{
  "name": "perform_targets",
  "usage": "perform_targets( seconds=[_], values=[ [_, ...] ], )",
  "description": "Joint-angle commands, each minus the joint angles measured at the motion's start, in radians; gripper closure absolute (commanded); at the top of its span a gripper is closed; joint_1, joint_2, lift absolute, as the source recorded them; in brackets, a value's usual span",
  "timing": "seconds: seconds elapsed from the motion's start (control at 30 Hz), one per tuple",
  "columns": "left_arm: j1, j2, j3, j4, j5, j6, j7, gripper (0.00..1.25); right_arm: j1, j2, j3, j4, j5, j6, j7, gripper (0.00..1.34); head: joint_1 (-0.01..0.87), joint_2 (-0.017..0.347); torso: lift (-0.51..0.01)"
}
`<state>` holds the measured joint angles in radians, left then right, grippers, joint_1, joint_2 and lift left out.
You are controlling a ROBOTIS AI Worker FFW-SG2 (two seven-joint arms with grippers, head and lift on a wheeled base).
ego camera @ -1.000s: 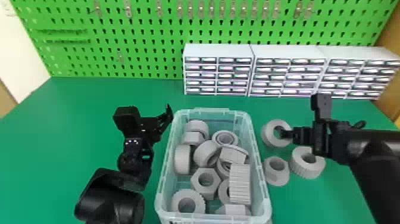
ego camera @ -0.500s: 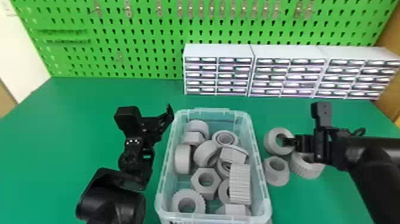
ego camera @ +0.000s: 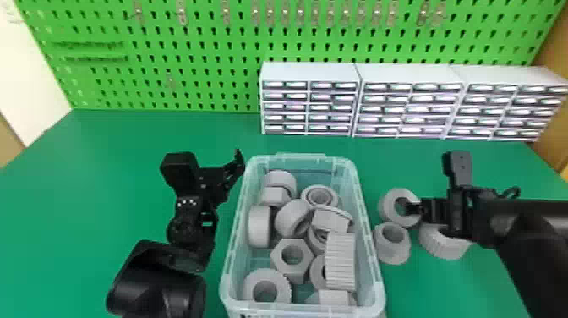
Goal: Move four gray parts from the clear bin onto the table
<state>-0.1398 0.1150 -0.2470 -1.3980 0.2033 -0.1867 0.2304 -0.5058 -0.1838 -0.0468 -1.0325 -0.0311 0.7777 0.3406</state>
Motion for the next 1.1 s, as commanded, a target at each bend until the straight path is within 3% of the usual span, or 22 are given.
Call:
perform_targets(
  seconds=[0.0, 0.07, 0.17, 0.33, 0.4, 0.63, 0.9, 1.07],
  values=[
    [-0.004, 0.0, 0.005, -0.001, -0.001, 0.0, 0.0, 0.1, -0.011, 0.001, 0.011, 0.008, 0.007, 0.003, 0.0, 0.89, 0.693, 0.072, -0.052],
    [-0.004, 0.0, 0.005, -0.001, -0.001, 0.0, -0.002, 0.1, -0.014, 0.003, 0.015, 0.008, 0.011, 0.003, 0.0, 0.77, 0.693, 0.072, -0.052],
    [-0.004, 0.0, 0.003, -0.001, 0.001, 0.0, -0.003, 0.1, -0.019, 0.003, 0.013, 0.008, 0.011, 0.0, 0.0, 0.72, 0.693, 0.072, -0.052],
    [0.0, 0.0, 0.008, 0.001, 0.007, 0.0, -0.006, 0.1, -0.026, 0.004, 0.027, 0.006, 0.013, -0.014, 0.0, 0.47, 0.693, 0.072, -0.052],
    [0.002, 0.0, 0.009, -0.001, 0.008, 0.0, -0.008, 0.1, -0.026, 0.004, 0.033, -0.004, 0.013, -0.014, 0.0, 0.43, 0.693, 0.072, -0.052],
    [0.0, 0.0, 0.012, 0.001, 0.005, 0.0, -0.014, 0.1, -0.03, 0.012, 0.036, -0.052, 0.031, -0.014, 0.0, 0.42, 0.693, 0.072, -0.052],
    [-0.001, -0.005, 0.009, 0.001, 0.008, 0.001, -0.016, 0.1, 0.024, 0.021, 0.022, -0.201, 0.049, -0.066, 0.0, 0.42, 0.693, 0.072, -0.052],
    [-0.001, -0.006, 0.011, -0.001, 0.002, 0.001, -0.016, 0.1, 0.029, 0.021, 0.041, -0.259, 0.019, -0.064, 0.0, 0.42, 0.693, 0.072, -0.052]
  ],
)
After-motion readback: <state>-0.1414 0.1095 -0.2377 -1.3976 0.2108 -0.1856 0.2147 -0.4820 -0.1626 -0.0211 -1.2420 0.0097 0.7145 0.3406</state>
